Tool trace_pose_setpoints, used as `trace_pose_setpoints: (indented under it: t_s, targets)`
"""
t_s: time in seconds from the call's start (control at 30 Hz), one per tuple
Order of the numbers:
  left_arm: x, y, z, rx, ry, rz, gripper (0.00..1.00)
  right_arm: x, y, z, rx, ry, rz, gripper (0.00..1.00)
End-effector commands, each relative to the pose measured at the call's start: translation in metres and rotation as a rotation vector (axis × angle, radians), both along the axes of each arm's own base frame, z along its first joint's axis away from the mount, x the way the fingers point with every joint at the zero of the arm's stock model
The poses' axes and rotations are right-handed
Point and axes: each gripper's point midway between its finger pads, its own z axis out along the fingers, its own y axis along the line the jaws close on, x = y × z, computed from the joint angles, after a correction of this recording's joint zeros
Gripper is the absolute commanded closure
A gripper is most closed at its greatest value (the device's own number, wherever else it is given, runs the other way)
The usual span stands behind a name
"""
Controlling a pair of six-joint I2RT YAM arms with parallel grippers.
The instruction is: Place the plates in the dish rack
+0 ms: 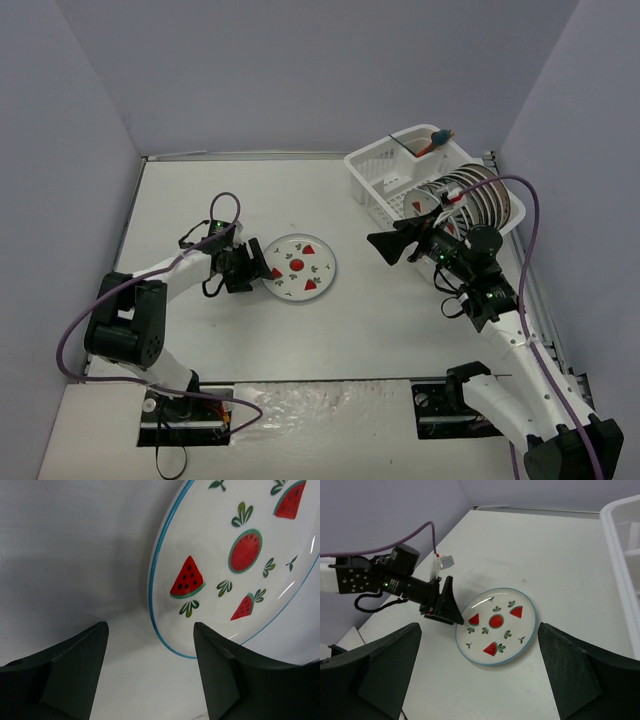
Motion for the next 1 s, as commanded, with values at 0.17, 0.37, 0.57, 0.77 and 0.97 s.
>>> trace_pose_setpoints:
  t_s: [0.17, 0.37, 0.57, 0.77, 0.97]
  targets:
    - [0.027, -0.014, -0.004, -0.048, -0.059, 0.031, 0.51, -0.018, 0.028, 0.020, 0.140, -0.093, 0.092, 0.00]
    - [0.020, -0.012, -0.018, -0.049, -0.030, 0.058, 0.70, -0.022, 0.037, 0.002, 0.166, -0.044, 0.109, 0.00]
    - [0.017, -0.012, -0.020, -0.051, -0.026, 0.062, 0.97, -0.022, 0.052, -0.027, 0.207, 0.075, 0.095, 0.00]
    - [0.018, -0.016, 0.006, -0.097, -0.062, 0.072, 1.00, -0.025, 0.079, -0.068, 0.264, 0.222, 0.049, 0.00]
    - [0.021, -0.022, 0.055, -0.191, -0.146, 0.125, 1.00, -0.028, 0.102, -0.118, 0.302, 0.413, -0.054, 0.00]
